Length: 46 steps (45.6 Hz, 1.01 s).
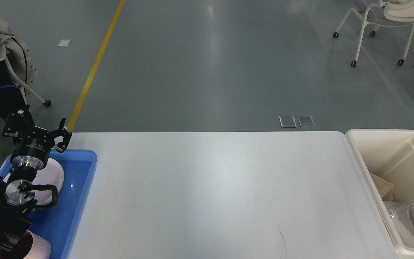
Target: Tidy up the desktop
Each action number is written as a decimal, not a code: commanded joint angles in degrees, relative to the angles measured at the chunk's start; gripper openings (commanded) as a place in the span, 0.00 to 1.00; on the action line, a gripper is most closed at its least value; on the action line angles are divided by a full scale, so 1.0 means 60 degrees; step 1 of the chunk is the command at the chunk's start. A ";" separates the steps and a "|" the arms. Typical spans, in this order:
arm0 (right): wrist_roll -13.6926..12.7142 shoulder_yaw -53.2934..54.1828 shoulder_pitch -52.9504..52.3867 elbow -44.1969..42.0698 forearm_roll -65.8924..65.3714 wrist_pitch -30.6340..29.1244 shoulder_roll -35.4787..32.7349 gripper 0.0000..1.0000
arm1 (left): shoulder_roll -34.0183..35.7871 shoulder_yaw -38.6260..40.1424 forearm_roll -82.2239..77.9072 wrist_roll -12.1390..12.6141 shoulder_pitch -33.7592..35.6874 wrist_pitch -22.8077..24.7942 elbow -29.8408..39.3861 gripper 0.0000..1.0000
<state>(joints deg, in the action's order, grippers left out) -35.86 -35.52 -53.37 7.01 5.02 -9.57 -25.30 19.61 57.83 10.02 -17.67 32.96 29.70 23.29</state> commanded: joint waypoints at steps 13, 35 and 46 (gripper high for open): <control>0.0045 -0.0057 -0.5148 0.4200 -0.0133 -0.1549 -0.0279 1.00 | -0.0001 0.0000 -0.0001 0.0000 0.0001 0.0001 0.0000 0.98; 0.0059 0.3441 -0.7338 0.5512 0.0057 -0.2097 0.0277 1.00 | -0.0016 0.0000 -0.0001 0.0000 0.0001 0.0001 0.0000 0.98; 0.0191 0.7894 -0.4775 0.4559 0.0628 -0.0501 0.0232 1.00 | -0.0001 -0.0014 -0.0001 0.0000 0.0001 0.0001 0.0000 0.98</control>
<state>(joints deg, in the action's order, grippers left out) -35.27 -0.61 -89.24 35.86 7.43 -16.31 -23.82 19.57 57.79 10.02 -17.67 32.95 29.70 23.29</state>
